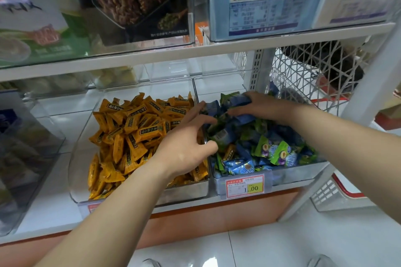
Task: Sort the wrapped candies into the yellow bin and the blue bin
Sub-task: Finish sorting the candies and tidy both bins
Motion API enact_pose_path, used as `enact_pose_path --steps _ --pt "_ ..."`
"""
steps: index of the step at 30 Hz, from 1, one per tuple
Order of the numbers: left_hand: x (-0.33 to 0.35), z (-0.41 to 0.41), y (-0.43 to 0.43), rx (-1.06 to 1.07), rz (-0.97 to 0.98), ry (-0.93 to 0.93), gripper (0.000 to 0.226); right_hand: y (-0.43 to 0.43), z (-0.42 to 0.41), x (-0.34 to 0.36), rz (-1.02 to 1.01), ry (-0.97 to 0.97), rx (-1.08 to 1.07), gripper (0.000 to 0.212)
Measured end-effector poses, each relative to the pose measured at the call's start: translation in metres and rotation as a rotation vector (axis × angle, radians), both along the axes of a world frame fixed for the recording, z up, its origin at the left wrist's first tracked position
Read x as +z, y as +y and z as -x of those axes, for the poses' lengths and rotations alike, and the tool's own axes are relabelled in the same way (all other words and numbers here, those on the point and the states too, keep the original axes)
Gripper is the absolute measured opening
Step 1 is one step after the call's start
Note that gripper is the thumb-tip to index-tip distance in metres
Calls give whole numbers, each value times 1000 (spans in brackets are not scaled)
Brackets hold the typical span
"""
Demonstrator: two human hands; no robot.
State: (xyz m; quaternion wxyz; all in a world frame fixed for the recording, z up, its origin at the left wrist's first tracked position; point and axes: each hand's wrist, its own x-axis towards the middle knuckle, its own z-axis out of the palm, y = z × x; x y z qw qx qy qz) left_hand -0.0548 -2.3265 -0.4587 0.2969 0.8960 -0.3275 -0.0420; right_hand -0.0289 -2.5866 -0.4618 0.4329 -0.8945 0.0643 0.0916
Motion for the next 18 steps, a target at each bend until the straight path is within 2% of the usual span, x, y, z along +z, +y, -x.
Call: enact_pose_path --steps 2,3,5,6,7,8,9,11,12,18 --pt "0 0 0 3 -1 -2 57 -3 6 13 352 -29 -21 92" --pt "0 1 0 3 1 -3 56 -2 11 17 532 -66 -38 91" --pt "0 1 0 3 4 -4 55 8 22 17 812 -295 -36 63" --pt "0 1 0 3 5 -2 55 14 26 15 819 -424 34 41" --pt "0 1 -1 3 7 0 56 21 30 14 715 -460 143 23" --pt "0 1 -1 5 11 3 56 29 35 14 564 -382 269 12" --pt "0 1 -1 8 14 5 56 36 38 11 473 -238 394 9" --pt "0 1 -2 11 13 7 57 44 36 -1 507 -27 573 16" --pt "0 1 -2 11 14 7 56 44 32 -8 568 -1 620 20" --pt "0 1 0 5 20 11 55 33 8 -17 758 -55 648 59"
